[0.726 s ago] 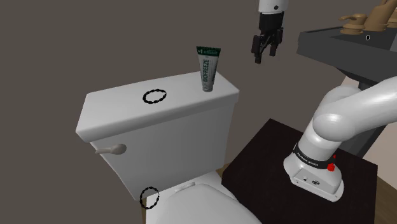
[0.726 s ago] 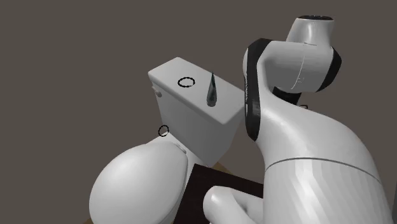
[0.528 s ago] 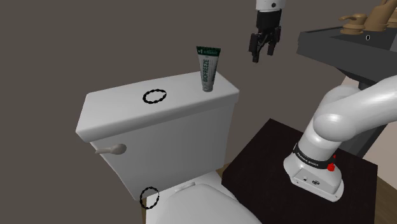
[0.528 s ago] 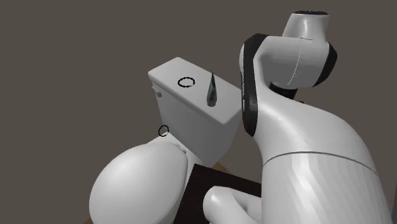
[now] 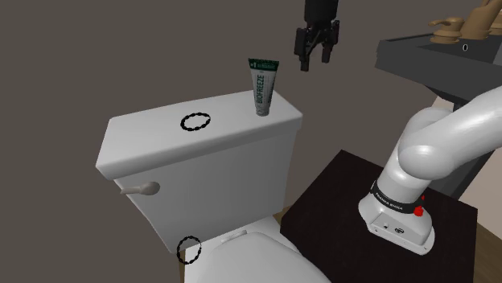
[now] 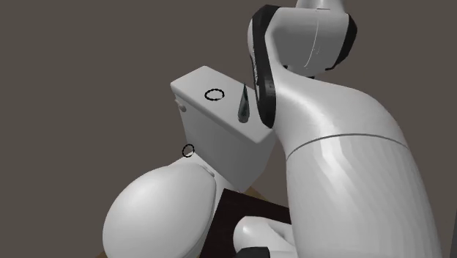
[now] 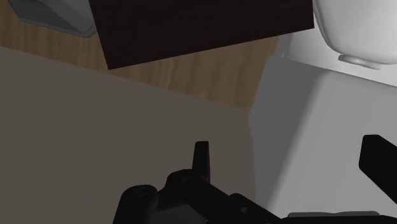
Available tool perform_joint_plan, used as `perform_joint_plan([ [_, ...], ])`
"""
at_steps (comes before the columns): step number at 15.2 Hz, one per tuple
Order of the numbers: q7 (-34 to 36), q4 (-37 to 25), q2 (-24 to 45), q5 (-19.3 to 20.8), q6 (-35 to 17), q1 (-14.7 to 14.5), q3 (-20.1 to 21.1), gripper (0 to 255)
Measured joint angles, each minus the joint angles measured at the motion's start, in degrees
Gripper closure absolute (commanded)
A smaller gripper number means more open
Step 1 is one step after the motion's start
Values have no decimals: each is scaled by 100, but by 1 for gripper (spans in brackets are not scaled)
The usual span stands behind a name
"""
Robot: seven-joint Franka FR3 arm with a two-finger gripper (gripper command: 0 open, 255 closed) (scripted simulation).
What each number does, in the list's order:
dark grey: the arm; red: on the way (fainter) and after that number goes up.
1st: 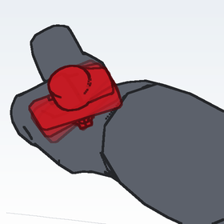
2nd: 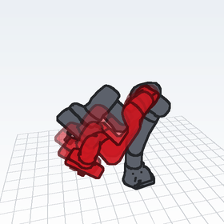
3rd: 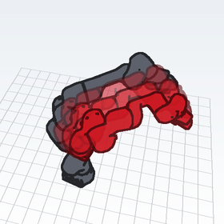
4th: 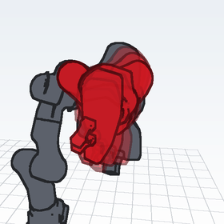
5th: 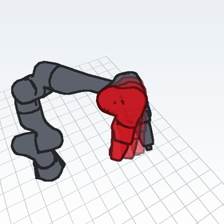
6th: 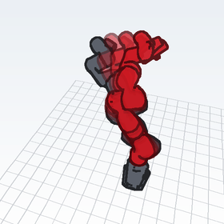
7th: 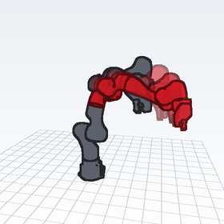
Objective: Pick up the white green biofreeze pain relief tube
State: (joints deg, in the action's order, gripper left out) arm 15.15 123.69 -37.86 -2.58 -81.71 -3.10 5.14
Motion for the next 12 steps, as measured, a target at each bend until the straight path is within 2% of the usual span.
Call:
perform_joint_plan([
  [10, 1029, -1916, 1274, -678, 565, -290, 822, 0],
  [12, 1168, -2098, 1425, -744, 576, -326, 927, 0],
])
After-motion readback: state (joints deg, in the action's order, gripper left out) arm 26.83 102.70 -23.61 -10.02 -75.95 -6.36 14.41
